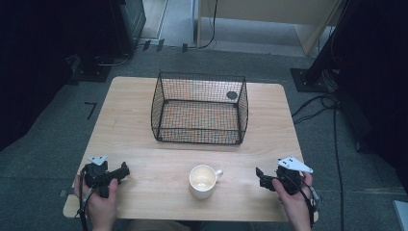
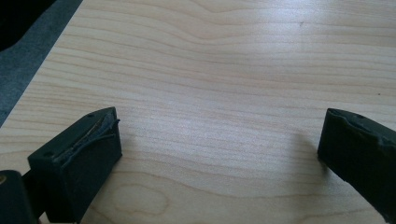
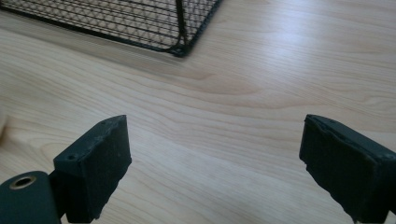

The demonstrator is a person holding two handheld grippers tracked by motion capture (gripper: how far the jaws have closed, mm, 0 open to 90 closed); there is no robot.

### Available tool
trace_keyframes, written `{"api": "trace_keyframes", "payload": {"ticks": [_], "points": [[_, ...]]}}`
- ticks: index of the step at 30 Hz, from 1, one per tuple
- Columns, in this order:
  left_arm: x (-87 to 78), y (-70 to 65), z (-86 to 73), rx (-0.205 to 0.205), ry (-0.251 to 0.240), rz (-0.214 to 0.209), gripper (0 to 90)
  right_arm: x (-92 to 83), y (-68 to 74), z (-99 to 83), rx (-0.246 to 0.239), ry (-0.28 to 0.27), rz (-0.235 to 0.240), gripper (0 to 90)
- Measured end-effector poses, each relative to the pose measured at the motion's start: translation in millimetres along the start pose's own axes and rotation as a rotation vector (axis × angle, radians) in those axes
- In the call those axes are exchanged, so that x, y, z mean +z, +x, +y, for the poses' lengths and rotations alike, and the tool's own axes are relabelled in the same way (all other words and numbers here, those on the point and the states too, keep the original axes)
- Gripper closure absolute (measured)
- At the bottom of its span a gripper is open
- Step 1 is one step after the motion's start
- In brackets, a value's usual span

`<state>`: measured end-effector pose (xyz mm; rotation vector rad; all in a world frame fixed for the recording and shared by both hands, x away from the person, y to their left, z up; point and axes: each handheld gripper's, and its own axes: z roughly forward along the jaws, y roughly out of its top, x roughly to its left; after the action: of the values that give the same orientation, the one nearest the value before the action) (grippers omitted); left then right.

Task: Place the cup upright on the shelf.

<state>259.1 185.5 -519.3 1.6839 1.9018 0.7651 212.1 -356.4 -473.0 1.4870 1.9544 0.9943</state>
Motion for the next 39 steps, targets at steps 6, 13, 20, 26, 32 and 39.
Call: {"api": "trace_keyframes", "payload": {"ticks": [6, 13, 20, 26, 32, 39], "points": [[0.0, 0.0, 0.0, 0.0, 0.0, 0.0, 0.0, 2.3, 14.6, 6.1, -0.014, -0.021, 0.048, 9.0], [0.0, 0.0, 0.0, 0.0, 0.0, 0.0, 0.0, 3.6, 25.4, 11.2, -0.017, -0.03, 0.089, 11.4], [0.0, 0.0, 0.0, 0.0, 0.0, 0.0, 0.0, 7.4, 36.2, 14.2, -0.04, -0.019, 0.129, 11.4], [0.0, 0.0, 0.0, 0.0, 0.0, 0.0, 0.0, 8.5, 43.4, 16.2, -0.053, -0.021, 0.149, 10.9], [0.0, 0.0, 0.0, 0.0, 0.0, 0.0, 0.0, 10.7, 53.3, 17.7, -0.059, -0.011, 0.19, 10.0], [0.0, 0.0, 0.0, 0.0, 0.0, 0.0, 0.0, 14.9, 60.7, 16.9, -0.074, -0.006, 0.24, 9.8]]}}
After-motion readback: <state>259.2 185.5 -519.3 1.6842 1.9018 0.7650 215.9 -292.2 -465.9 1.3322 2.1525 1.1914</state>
